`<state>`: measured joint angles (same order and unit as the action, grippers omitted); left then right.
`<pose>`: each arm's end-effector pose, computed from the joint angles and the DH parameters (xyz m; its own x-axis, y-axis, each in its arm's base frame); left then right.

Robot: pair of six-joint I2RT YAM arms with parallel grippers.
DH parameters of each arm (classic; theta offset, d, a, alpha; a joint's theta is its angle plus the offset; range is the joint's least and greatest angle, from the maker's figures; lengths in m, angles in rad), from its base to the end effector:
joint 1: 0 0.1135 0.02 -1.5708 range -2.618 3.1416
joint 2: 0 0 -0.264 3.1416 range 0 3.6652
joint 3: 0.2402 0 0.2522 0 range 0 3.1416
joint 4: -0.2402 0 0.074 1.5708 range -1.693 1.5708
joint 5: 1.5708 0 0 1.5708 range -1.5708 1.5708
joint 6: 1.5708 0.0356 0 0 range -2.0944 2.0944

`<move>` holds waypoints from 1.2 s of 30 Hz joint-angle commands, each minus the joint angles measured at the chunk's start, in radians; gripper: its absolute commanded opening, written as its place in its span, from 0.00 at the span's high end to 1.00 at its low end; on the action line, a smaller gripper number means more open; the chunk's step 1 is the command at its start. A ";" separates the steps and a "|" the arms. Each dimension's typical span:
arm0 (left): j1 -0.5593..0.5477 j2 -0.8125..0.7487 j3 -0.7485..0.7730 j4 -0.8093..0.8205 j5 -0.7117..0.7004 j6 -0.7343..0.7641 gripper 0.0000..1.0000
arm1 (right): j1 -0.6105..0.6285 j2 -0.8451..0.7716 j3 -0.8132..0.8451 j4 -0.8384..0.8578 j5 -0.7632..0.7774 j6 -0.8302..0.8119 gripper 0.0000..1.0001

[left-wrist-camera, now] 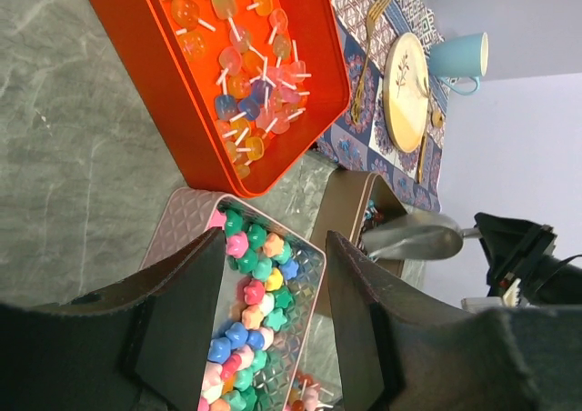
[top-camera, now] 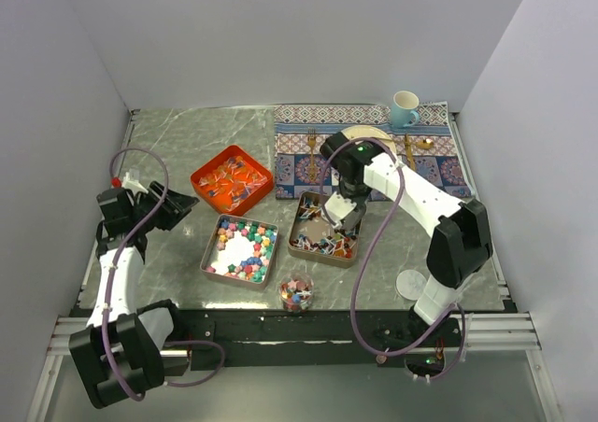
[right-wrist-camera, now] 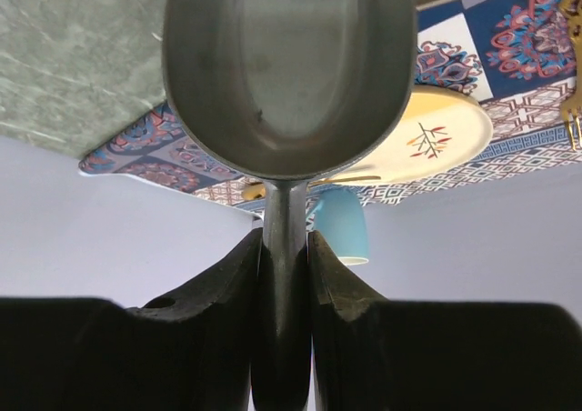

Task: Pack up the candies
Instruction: Scoop the fake candies from the storage box.

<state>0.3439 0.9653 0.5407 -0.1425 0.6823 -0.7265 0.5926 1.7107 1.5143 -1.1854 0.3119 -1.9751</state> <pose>0.1990 0.0474 0.2297 -0.5368 -0.7399 -0.4055 -0.1572 0.5599 -0.8135 0.2790 0.1747 0.2800 0.7652 -0.5396 0.3510 -0.5587 -0.8276 -0.0542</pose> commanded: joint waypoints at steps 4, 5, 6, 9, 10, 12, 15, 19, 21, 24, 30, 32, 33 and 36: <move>0.018 -0.014 -0.005 0.032 -0.009 0.002 0.46 | 0.059 -0.063 -0.071 -0.069 -0.020 -0.056 1.00; 0.021 -0.013 -0.005 0.032 -0.009 0.002 0.46 | 0.075 -0.066 -0.075 -0.075 -0.025 -0.029 1.00; 0.020 -0.008 -0.004 0.034 -0.009 0.002 0.46 | 0.082 -0.068 -0.094 -0.074 -0.025 -0.013 1.00; 0.020 0.004 0.001 0.037 -0.007 0.001 0.46 | 0.104 -0.066 -0.112 -0.089 -0.049 0.048 1.00; 0.020 0.006 0.004 0.038 -0.007 0.001 0.46 | 0.105 -0.062 -0.112 -0.097 -0.054 0.071 1.00; 0.020 0.015 0.010 0.041 -0.007 -0.002 0.46 | 0.122 -0.028 -0.085 -0.141 -0.076 0.175 1.00; 0.020 0.023 0.019 0.044 -0.009 -0.002 0.46 | 0.131 0.073 0.008 -0.227 -0.117 0.370 1.00; 0.021 0.032 0.027 0.049 -0.012 -0.002 0.47 | 0.130 0.164 0.101 -0.257 -0.175 0.560 1.00; 0.021 0.036 0.028 0.055 -0.012 -0.005 0.47 | 0.130 0.185 0.128 -0.252 -0.207 0.645 1.00; 0.021 0.044 0.031 0.061 -0.015 -0.011 0.47 | 0.130 0.210 0.152 -0.255 -0.244 0.765 1.00; 0.020 0.062 0.047 0.070 -0.006 -0.021 0.47 | 0.115 0.187 0.106 -0.229 -0.307 0.961 1.00; 0.020 0.069 0.051 0.072 -0.007 -0.019 0.47 | 0.113 0.153 0.052 -0.192 -0.309 1.015 1.00; 0.020 0.070 0.054 0.070 -0.010 -0.019 0.47 | 0.115 0.136 0.025 -0.131 -0.301 1.027 1.00; 0.020 0.078 0.067 0.061 -0.009 -0.017 0.47 | 0.136 0.051 -0.118 0.040 -0.248 1.035 1.00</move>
<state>0.3607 1.0370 0.5522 -0.1150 0.6746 -0.7448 0.7113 1.8740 1.5070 -1.2907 0.0441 -1.0279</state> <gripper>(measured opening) 0.532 0.302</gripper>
